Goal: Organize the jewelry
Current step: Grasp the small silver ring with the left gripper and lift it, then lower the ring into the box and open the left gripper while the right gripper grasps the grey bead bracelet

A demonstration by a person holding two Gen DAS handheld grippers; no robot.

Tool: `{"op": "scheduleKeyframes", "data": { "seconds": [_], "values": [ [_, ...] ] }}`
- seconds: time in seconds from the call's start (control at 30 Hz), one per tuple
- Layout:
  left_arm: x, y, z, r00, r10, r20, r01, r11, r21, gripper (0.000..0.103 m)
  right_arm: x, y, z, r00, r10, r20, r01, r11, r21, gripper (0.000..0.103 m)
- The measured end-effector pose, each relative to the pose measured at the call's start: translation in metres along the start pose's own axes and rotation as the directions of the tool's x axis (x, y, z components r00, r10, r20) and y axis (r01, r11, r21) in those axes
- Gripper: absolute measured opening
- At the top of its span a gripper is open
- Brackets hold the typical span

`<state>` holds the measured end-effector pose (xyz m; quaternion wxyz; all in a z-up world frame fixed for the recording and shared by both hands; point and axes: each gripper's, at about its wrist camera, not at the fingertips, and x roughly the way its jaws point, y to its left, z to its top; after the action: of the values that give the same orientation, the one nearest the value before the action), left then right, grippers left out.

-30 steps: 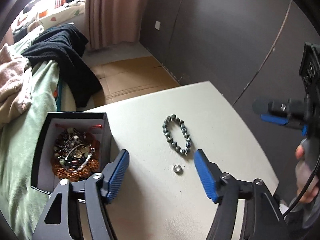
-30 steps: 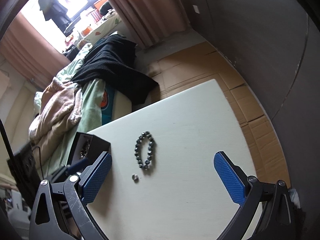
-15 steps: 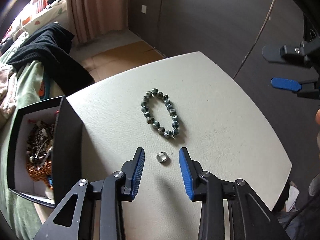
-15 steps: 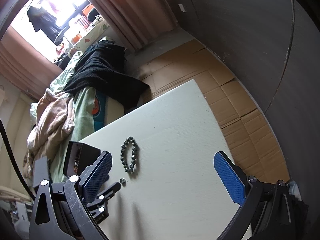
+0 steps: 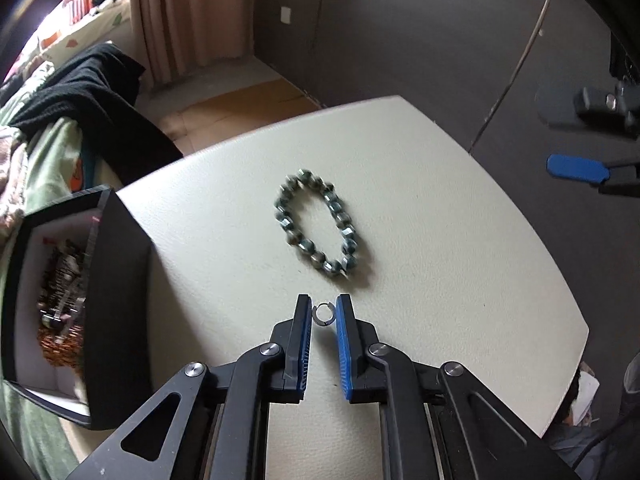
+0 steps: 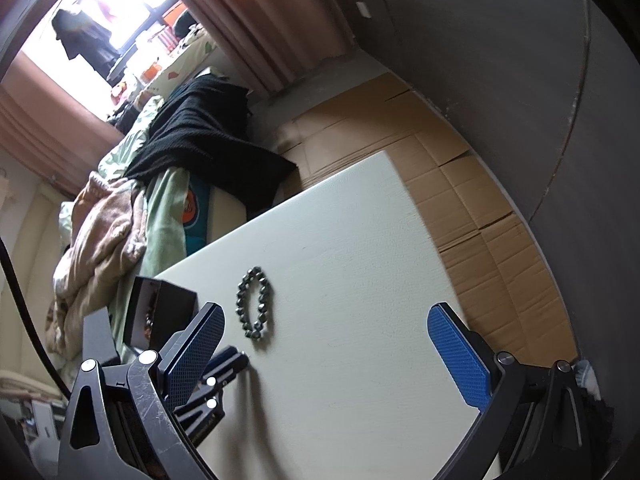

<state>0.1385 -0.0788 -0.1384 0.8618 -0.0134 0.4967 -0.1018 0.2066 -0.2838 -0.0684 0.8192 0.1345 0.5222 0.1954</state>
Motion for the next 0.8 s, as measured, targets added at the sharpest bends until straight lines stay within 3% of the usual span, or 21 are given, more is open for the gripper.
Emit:
{"op": "scheduleKeyframes", "data": {
  "seconds": [0.17, 0.47, 0.8],
  "values": [
    [-0.02, 0.016, 0.008, 0.998, 0.0, 0.063, 0.003, 0.999, -0.052, 0.013, 0.01, 0.016, -0.005, 1.0, 0.01, -0.025, -0.011, 0.999, -0.041, 0.101],
    [-0.045, 0.048, 0.016, 0.992, 0.005, 0.129, 0.013, 0.991, -0.137, 0.013, 0.054, 0.044, -0.016, 0.993, -0.001, -0.118, -0.01, 0.995, -0.096, 0.066],
    [-0.068, 0.084, 0.017, 0.982, 0.01, 0.189, 0.032, 0.976, -0.217, 0.013, 0.086, 0.069, -0.023, 0.988, -0.049, -0.146, 0.028, 0.989, -0.143, 0.053]
  ]
}}
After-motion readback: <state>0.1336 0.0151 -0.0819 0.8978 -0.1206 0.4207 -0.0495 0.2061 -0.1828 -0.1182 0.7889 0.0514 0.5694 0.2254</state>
